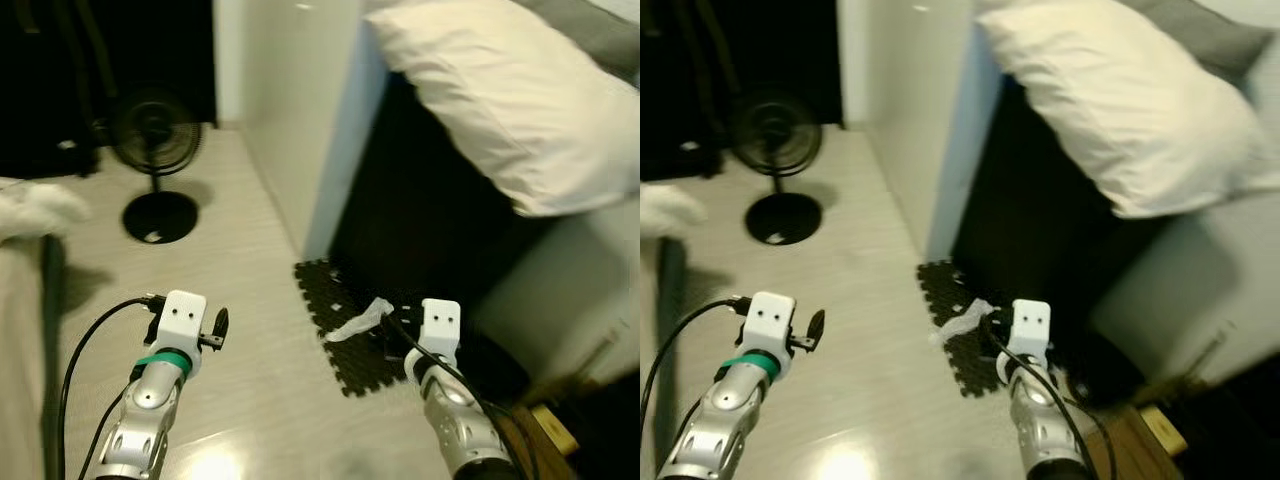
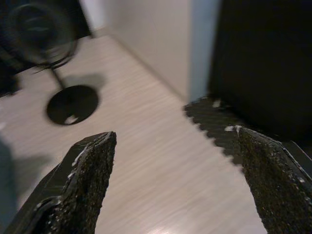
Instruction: Clean up the room
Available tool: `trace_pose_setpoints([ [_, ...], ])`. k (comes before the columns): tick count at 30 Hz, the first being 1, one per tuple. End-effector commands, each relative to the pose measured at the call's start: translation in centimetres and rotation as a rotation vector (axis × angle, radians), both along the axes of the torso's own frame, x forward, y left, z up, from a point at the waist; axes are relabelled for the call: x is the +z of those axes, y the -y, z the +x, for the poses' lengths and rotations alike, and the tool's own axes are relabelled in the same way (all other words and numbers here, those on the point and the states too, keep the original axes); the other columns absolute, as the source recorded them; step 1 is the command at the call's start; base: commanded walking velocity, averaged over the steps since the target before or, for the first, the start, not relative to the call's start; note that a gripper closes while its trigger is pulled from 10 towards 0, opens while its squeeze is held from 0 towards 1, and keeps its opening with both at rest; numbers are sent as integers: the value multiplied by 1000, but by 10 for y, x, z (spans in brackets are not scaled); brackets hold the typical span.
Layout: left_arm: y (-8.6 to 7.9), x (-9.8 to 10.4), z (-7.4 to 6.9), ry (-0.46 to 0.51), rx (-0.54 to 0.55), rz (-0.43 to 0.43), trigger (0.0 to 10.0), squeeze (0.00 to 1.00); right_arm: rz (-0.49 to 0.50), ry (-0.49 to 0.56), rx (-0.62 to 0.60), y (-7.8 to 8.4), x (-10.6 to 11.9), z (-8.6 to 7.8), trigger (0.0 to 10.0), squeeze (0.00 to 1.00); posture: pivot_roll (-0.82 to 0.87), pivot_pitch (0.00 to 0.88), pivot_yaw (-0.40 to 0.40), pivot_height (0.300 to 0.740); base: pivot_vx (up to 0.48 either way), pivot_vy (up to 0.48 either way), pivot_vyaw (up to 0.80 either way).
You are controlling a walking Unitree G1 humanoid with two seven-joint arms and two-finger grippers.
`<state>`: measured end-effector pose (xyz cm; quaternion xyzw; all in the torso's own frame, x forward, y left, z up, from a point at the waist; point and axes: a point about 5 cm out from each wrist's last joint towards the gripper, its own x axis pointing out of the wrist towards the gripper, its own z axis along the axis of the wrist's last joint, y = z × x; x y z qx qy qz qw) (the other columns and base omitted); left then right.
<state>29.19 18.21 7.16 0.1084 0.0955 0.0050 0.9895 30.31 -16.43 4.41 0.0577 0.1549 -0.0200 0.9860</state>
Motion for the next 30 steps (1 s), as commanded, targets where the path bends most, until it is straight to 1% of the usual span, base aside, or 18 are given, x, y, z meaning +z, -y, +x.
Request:
trace_pose_setpoints([
  [1, 3, -4, -3, -19, -3, -5, 10000, 0, 7, -15, -22, 7, -2, -3, 10000, 0, 119, 0, -56, 740, 0, 0, -800],
  [2, 4, -5, -4, -18, 2, -10, 10000, 0, -5, -24, -26, 12, -3, -5, 10000, 0, 108, 0, -64, 740, 0, 0, -800],
  [6, 5, -5, -5, -19, 4, -14, 10000, 0, -17, -32, -32, 17, -4, -7, 10000, 0, 102, 0, -66, 740, 0, 0, -800],
  [9, 8, -6, -5, -21, 2, -20, 10000, 0, -34, -45, -52, 26, -6, -10, 10000, 0, 98, 0, -71, 740, 0, 0, -800],
  [14, 8, -7, -6, -22, 6, -24, 10000, 0, -48, -54, -67, 33, -6, -12, 10000, 0, 93, 0, -74, 740, 0, 0, -800],
  [15, 8, -8, -7, -24, 8, -25, 10000, 0, -58, -60, -81, 38, -6, -13, 10000, 0, 89, 0, -74, 740, 0, 0, -800],
  [16, 8, -8, -7, -24, 8, -25, 10000, 0, -58, -60, -81, 38, -6, -13, 10000, 0, 89, 0, -74, 740, 0, 0, -800],
  [18, 8, -8, -8, -25, 11, -26, 10000, 0, -70, -72, -104, 48, -7, -15, 10000, 0, 88, 0, -79, 740, 0, 0, -800],
  [20, 8, -8, -8, -25, 11, -26, 10000, 0, -70, -72, -104, 48, -7, -15, 10000, 0, 88, 0, -79, 740, 0, 0, -800],
  [22, 8, -9, -9, -26, 14, -27, 10000, 0, -75, -79, -112, 51, -7, -16, 10000, 0, 90, 0, -83, 740, 0, 0, -800],
  [26, 8, -9, -10, -26, 19, -27, 10000, 0, -71, -73, -107, 49, -7, -16, 10000, 0, 90, 0, -83, 740, 0, 0, -800],
  [28, 7, -9, -10, -26, 22, -26, 10000, 0, -57, -63, -99, 46, -6, -15, 10000, 0, 93, 0, -86, 740, 0, 0, -800],
  [30, 7, -8, -11, -18, 31, -22, 10000, 0, -46, -37, -60, 36, -2, -11, 10000, 0, 98, 0, -87, 740, 0, 0, 0],
])
